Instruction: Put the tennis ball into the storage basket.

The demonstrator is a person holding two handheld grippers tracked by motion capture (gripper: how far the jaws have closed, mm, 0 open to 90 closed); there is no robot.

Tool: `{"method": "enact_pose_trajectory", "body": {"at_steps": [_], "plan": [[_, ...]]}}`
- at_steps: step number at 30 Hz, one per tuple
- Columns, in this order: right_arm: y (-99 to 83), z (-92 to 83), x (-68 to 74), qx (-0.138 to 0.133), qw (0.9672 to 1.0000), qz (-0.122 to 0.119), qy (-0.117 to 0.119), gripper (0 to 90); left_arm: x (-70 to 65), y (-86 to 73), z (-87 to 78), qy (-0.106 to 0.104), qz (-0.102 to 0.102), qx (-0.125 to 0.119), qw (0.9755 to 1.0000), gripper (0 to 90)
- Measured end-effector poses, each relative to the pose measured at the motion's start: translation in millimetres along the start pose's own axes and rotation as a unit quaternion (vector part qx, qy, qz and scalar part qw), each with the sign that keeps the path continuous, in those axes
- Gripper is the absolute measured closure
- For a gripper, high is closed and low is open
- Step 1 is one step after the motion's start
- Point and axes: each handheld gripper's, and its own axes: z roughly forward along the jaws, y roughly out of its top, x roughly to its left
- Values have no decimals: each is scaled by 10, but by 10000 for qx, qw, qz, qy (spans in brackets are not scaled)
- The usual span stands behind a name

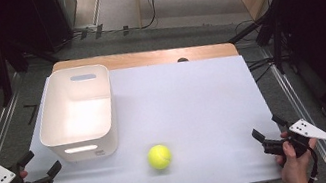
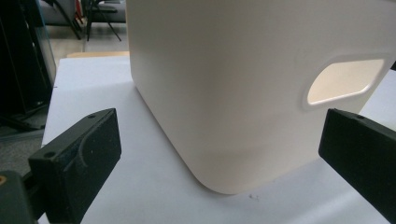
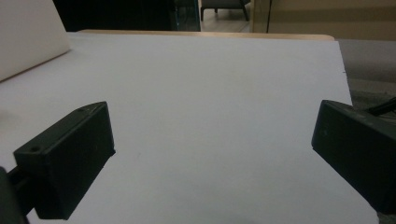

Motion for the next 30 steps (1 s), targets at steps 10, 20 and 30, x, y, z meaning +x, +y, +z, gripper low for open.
{"method": "enact_pose_trajectory", "body": {"at_steps": [10, 20, 30], "plan": [[-4, 27, 14, 68, 9999, -115, 34, 0, -88, 155, -89, -54, 32, -181, 9998, 0], [-4, 42, 30, 132, 9998, -169, 40, 0, -219, 361, -168, -117, 210, -238, 9994, 0], [-3, 56, 38, 179, 9996, -203, 75, 0, -402, 604, -201, -311, 351, -343, 9983, 0]]}}
